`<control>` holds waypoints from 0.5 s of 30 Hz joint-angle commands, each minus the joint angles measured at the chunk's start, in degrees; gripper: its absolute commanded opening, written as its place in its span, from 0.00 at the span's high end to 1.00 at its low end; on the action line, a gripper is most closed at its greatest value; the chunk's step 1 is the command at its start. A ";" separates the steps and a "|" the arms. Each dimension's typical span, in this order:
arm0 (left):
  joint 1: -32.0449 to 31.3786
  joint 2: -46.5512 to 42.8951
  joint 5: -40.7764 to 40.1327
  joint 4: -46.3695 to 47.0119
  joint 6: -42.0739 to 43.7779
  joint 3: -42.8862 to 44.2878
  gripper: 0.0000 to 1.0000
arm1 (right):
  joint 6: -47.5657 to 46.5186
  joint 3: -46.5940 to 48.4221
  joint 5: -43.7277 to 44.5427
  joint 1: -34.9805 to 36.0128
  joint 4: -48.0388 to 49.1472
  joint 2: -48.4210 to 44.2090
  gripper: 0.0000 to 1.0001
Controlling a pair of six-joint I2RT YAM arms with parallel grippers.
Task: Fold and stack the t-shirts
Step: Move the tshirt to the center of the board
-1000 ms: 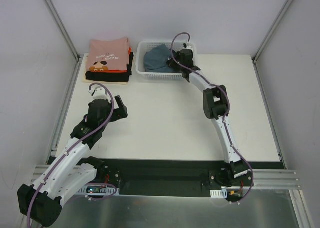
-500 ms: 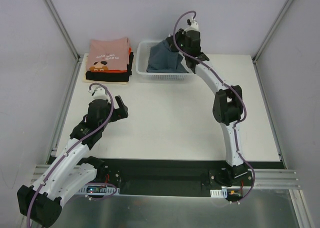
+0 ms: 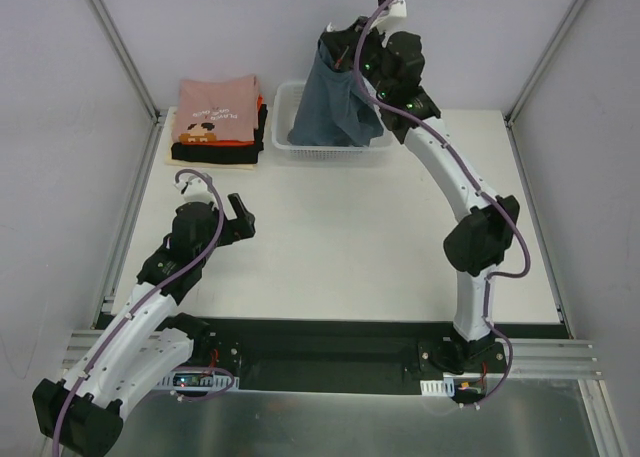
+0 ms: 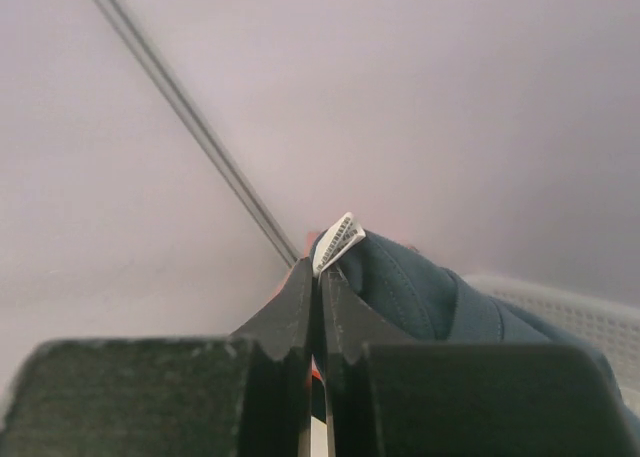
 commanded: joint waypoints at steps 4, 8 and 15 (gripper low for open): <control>0.18 0.76 1.40 1.54 -0.68 0.28 0.01 | -7.50 6.61 -2.18 3.81 4.05 -14.09 0.99; 0.18 0.49 1.92 1.54 -0.77 0.28 0.01 | -7.69 5.56 -3.14 5.83 4.05 -17.95 0.99; 0.18 -0.30 2.10 1.54 -1.03 0.11 0.01 | -4.00 4.59 -7.89 7.67 3.70 -22.70 0.99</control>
